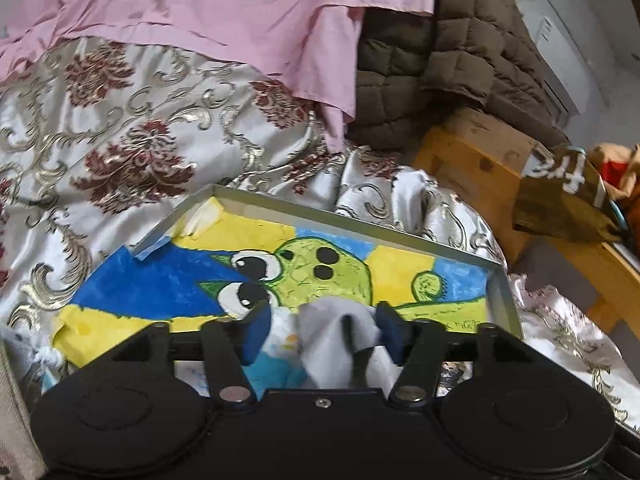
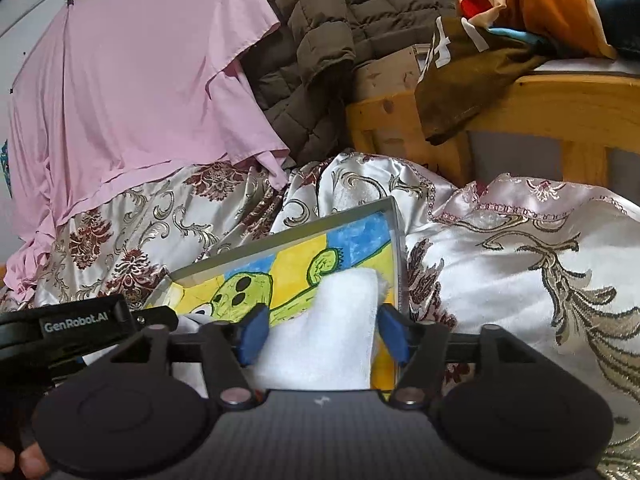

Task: Organize soft objects
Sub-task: 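Open the right tool over the tray while the left tool releases the grey cloth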

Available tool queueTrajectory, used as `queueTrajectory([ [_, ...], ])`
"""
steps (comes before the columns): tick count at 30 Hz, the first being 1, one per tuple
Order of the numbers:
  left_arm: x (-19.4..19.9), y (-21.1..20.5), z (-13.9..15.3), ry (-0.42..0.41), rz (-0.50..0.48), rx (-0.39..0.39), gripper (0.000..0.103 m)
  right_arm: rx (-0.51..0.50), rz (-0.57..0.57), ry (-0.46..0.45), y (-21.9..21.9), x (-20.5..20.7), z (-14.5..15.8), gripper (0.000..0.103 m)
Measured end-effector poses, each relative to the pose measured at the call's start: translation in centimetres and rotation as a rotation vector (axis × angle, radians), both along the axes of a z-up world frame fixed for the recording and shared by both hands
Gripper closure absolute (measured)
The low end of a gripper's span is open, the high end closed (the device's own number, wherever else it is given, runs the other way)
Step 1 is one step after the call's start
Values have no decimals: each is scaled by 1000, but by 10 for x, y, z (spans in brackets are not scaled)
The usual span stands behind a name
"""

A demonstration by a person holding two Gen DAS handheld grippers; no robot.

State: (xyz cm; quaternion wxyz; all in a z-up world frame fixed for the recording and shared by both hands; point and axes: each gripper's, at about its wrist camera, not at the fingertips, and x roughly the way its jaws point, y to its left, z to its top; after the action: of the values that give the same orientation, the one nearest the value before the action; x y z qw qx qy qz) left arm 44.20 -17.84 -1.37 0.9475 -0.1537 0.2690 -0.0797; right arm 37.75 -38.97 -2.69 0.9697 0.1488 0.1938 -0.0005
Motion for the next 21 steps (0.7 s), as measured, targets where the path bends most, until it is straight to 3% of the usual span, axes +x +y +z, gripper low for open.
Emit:
queueTrajectory([
  [6, -16, 9, 12, -48, 30, 7, 20, -3, 11, -34, 1, -12, 12, 19],
  [21, -108, 43, 71, -197, 82, 30, 2, -52, 20, -221, 32, -99, 69, 0],
])
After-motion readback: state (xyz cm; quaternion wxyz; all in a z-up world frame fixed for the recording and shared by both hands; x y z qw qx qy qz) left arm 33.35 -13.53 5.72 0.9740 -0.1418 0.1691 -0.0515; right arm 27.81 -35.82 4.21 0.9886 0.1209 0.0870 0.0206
